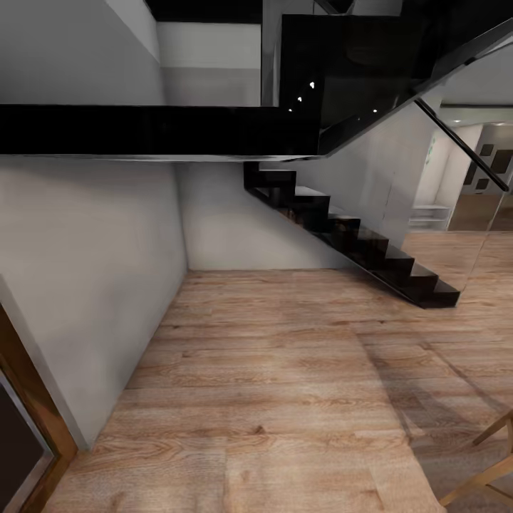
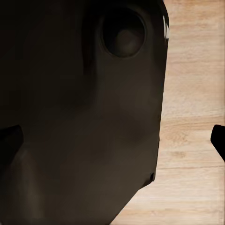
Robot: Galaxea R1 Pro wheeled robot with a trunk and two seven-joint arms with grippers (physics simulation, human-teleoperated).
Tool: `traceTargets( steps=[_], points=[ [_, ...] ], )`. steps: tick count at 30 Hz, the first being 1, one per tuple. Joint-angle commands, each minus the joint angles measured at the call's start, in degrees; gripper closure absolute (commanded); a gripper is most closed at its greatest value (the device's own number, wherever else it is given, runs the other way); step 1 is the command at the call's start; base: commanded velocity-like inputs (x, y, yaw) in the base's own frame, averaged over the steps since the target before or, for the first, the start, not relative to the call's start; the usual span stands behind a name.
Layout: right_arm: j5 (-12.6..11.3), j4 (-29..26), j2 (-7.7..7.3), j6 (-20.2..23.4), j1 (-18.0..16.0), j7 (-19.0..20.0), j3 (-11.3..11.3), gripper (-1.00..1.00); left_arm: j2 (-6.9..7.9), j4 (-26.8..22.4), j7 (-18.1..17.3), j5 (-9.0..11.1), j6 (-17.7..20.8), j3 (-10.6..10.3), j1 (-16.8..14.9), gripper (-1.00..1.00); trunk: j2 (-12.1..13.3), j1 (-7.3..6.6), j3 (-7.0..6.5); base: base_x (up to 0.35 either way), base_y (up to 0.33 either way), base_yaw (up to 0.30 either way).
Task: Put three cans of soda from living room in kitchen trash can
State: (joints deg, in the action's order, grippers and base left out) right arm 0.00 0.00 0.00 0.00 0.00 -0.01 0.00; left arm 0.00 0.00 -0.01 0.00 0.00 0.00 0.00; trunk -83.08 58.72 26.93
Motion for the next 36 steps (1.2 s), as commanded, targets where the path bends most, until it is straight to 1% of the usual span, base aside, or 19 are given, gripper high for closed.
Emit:
traceTargets(
  steps=[1, 3, 19, 23, 27, 31, 32, 33, 34, 35, 36],
  points=[
    [-0.1, -0.3, -0.03, -0.3, -0.3, -0.1, -0.1, -1.0, -0.34, -0.3, -0.1, 0.0, -0.3, -0.1, 0.3, -1.0, 0.0, 0.0, 0.0, 0.0, 0.0, 0.0],
    [-0.1, -0.4, -0.05, -0.4, -0.6, -0.1, -0.1, -1.0, -0.7, -1.0, -0.1, 0.0, -0.2, -0.1, 0.7, -1.0, 0.0, 0.0, 0.0, 0.0, 0.0, 0.0],
    [-0.1, -0.4, -0.05, -0.4, -0.6, -0.1, -0.1, -1.0, -0.7, -1.3, -0.1, 0.0, -0.2, -0.1, 0.7, -1.0, 0.0, 0.0, 0.0, 0.0, 0.0, 0.0],
    [0.0, -1.6, -0.76, 0.7, -1.9, 0.2, -0.1, -1.0, -0.72, -2.6, -0.3, 0.1, 0.0, -0.2, 1.9, -1.0, 0.0, 0.0, 0.0, 0.0, 0.0, 0.0],
    [-0.2, -2.9, -1.14, 1.9, -3.3, 0.9, -0.2, -1.0, -0.06, -3.9, -0.8, 0.2, 0.2, -0.2, 2.5, -1.0, 0.0, 0.0, 0.0, 0.0, 0.0, 0.0],
    [-0.2, -4.2, -1.27, 3.2, -3.8, 2.2, -0.2, -1.0, 1.17, -5.2, -2.1, 0.5, 0.4, -0.1, 2.6, -1.0, 0.0, 0.0, 0.0, 0.0, 0.0, 0.0],
    [-0.1, -31.5, -1.44, 7.4, -3.9, 9.1, -0.2, -1.0, 3.27, -37.5, -13.3, 0.6, 0.9, 0.0, 2.7, -1.0, 0.0, 0.0, 0.0, 0.0, 0.0, 0.0],
    [-0.1, -33.8, -2.01, 7.7, -3.9, 13.3, -0.3, -1.0, 4.46, -40.3, -21.3, 1.0, 2.0, 0.3, 2.7, -1.0, 0.0, 0.0, 0.0, 0.0, 0.0, 0.0],
    [-0.1, -33.8, -2.01, 7.7, -3.9, 13.3, -0.3, -1.0, 4.46, -40.3, -21.3, 1.0, 2.0, 0.3, 2.7, -1.0, 0.0, 0.0, 0.0, 0.0, 0.0, 0.0],
    [-0.1, -35.3, -2.77, 7.9, -3.9, 18.1, -0.3, -1.0, 5.48, -42.3, -30.4, 1.9, 3.3, 1.3, 2.7, -1.0, 0.0, 0.0, 0.0, 0.0, 0.0, 0.0],
    [-0.1, -36.3, -3.45, 7.9, -3.9, 22.9, -0.5, -1.0, 6.25, -43.8, -39.4, 2.9, 4.3, 3.4, 2.7, -1.0, 0.0, 0.0, 0.0, 0.0, 0.0, 0.0]
  ],
)
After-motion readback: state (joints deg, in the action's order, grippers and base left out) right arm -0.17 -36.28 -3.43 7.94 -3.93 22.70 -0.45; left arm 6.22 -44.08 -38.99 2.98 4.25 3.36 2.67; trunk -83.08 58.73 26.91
